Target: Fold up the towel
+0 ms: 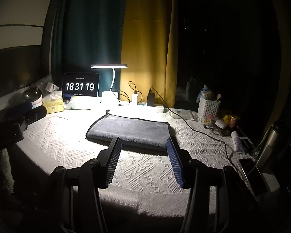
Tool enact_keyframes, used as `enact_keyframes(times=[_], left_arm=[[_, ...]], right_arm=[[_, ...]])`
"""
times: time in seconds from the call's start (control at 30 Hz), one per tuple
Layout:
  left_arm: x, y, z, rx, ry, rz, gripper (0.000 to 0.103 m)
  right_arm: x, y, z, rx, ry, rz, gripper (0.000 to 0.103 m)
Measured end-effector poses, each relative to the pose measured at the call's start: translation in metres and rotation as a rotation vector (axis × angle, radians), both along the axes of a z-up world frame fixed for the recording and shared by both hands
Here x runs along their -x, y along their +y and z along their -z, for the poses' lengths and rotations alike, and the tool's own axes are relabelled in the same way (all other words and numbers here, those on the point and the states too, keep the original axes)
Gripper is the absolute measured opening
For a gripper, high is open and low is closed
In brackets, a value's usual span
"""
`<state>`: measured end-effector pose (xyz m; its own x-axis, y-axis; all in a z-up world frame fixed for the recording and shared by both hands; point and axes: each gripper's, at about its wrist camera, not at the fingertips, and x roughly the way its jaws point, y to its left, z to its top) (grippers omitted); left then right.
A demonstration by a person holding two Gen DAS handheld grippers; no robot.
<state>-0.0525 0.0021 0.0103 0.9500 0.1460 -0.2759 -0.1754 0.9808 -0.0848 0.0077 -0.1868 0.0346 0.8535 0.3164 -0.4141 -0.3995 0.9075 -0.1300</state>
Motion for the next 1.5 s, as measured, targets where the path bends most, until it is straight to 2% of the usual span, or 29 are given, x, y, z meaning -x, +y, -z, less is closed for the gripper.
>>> enact_keyframes(times=[0.03,0.1,0.27,1.5], left_arm=[[0.002,0.000,-0.001,-0.001,-0.010,-0.004,0.090],[0.007,0.002,-0.004,0.004,-0.031,-0.003,0.095],[0.012,0.003,-0.009,-0.004,-0.055,-0.008,0.095],[0.008,0.003,-0.011,-0.001,-0.053,0.002,0.095]], right_arm=[[0.003,0.000,-0.001,0.001,-0.009,0.001,0.052],[0.007,0.000,-0.004,0.001,-0.024,0.004,0.053],[0.010,-0.002,-0.007,0.004,-0.034,0.008,0.063],[0.006,-0.006,-0.004,-0.027,-0.015,0.019,0.064]])
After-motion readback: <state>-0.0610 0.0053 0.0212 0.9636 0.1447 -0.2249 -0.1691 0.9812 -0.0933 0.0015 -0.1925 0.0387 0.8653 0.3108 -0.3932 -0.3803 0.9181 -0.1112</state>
